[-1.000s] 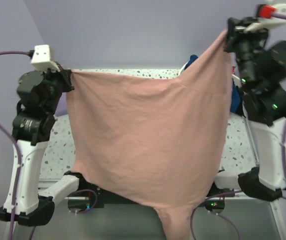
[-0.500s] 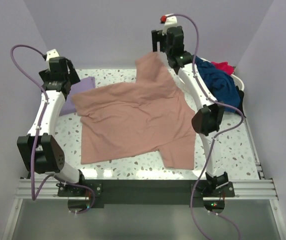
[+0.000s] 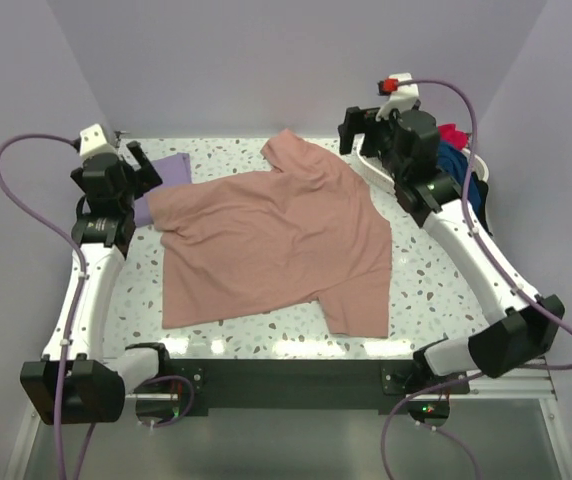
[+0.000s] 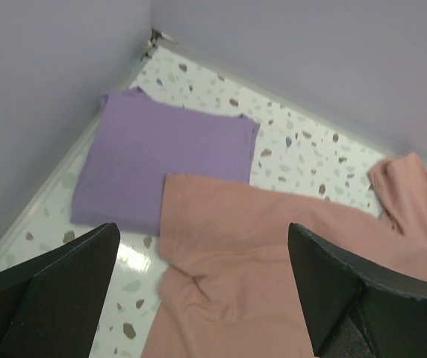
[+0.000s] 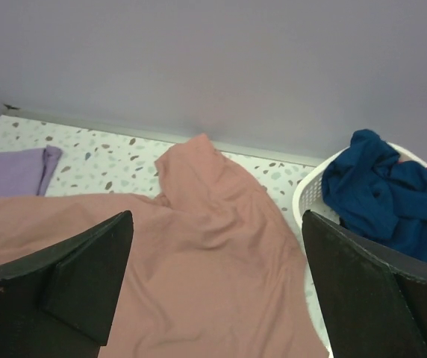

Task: Fold and stack the t-shirts
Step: Flatten the tshirt out

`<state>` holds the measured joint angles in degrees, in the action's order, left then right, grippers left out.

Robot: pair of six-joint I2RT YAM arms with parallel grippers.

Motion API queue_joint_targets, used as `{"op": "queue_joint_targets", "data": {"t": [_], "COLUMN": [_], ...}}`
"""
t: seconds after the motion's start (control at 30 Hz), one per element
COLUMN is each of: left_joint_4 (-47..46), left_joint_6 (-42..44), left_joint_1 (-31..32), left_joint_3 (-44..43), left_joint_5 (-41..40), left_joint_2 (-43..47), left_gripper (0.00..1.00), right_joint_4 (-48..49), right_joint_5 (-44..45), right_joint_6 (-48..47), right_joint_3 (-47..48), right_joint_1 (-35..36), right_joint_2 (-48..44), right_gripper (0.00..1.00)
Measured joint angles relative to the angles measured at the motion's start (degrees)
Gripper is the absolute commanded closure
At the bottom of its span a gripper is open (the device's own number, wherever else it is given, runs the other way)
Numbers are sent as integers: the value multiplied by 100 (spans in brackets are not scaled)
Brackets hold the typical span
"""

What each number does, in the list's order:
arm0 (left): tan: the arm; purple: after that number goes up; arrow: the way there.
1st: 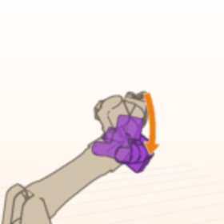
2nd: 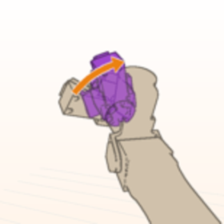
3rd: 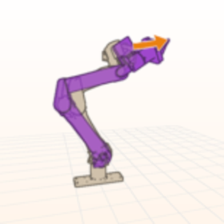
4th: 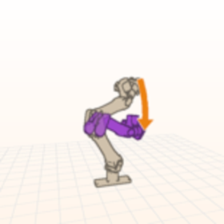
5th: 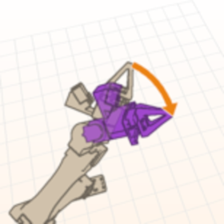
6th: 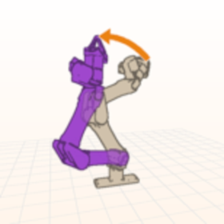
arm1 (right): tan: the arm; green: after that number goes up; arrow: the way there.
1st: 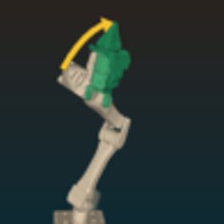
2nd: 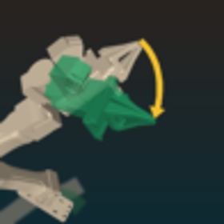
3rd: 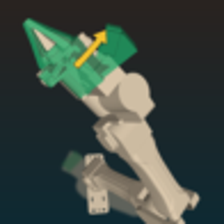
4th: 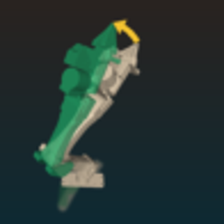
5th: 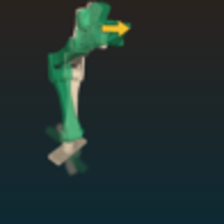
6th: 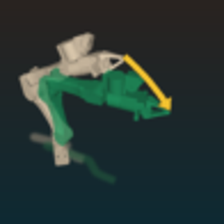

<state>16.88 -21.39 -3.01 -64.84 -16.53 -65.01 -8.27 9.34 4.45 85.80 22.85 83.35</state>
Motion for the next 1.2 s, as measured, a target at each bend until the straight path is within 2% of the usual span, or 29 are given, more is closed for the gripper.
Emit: {"op": "queue_joint_targets", "data": {"t": [0.13, 0.43, 0.7, 1.2], "left_joint_4": [2, -35, -468, -1012], "left_joint_6": [-101, -361, -549, -651], "left_joint_1": [96, 387, 997, 1021], "left_joint_3": [957, 1814, 1878, 1880], "left_joint_5": [236, 522, 758, 1344], "left_joint_2": [0, -310, -940, -2404], "left_gripper": [0, 0, 0, 0], "right_joint_4": [208, -170, -188, -1014], "right_joint_5": [-326, -763, -787, -647], "right_joint_6": [332, 649, 640, 560], "right_joint_3": [-909, -2186, -2155, -1349], "right_joint_1": [4, 42, 61, 63], "right_joint_2": [-361, 487, 1029, 2411], "right_gripper": [2, 3, 3, 4]}}
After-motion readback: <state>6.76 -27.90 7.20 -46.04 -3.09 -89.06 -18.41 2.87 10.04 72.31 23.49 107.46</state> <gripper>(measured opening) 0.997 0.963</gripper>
